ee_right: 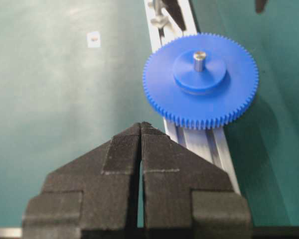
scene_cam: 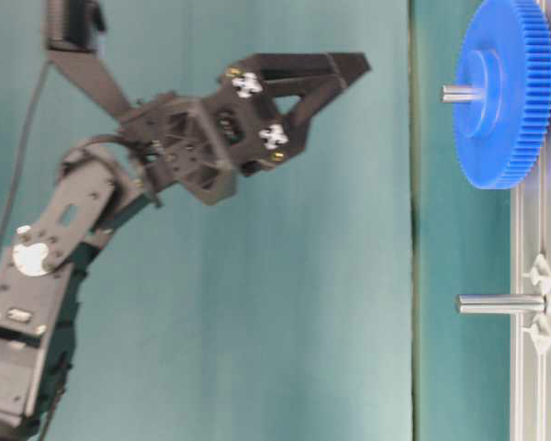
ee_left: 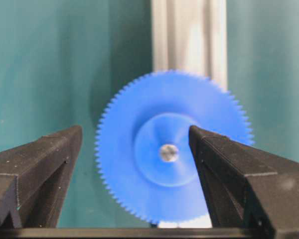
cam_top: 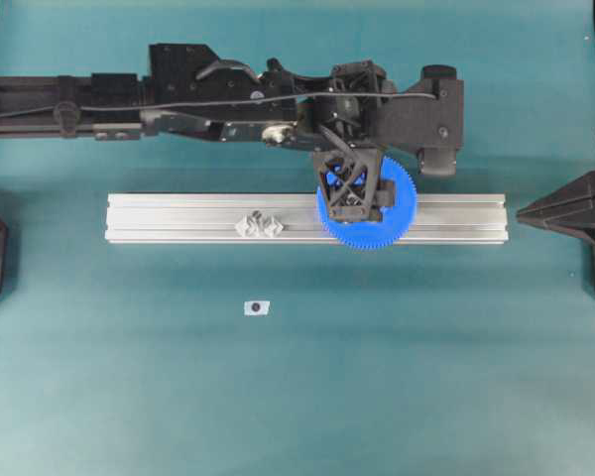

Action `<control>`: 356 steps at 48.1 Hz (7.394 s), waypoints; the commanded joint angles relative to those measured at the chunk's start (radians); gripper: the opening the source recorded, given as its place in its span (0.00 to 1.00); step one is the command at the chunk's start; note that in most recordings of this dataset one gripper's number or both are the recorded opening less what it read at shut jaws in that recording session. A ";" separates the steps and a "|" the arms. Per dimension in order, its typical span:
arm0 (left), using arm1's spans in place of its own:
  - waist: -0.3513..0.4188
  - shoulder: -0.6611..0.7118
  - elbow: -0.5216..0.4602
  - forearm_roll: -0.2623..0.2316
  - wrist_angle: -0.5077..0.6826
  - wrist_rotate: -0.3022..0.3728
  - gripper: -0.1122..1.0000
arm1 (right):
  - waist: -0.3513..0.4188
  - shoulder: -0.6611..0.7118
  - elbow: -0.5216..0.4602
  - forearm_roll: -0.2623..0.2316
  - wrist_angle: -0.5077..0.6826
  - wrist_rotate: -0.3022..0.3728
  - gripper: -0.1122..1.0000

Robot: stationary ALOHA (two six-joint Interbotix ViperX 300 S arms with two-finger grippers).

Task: Find the location of the shaft and insert the large gear.

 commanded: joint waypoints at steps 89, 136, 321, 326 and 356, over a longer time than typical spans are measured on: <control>-0.091 -0.865 0.825 0.002 -0.451 -0.281 0.88 | 0.000 -0.003 -0.008 0.005 -0.003 0.015 0.10; -0.091 -0.870 0.879 0.003 -0.453 -0.282 0.88 | 0.000 -0.005 0.003 -0.002 -0.003 0.057 0.10; -0.092 -0.853 0.893 0.003 -0.453 -0.287 0.88 | 0.000 -0.003 0.006 -0.002 -0.003 0.057 0.10; -0.092 -0.853 0.893 0.003 -0.453 -0.287 0.88 | 0.000 -0.003 0.006 -0.002 -0.003 0.057 0.10; -0.092 -0.845 0.893 0.002 -0.453 -0.288 0.88 | 0.000 -0.003 0.006 0.000 -0.005 0.057 0.10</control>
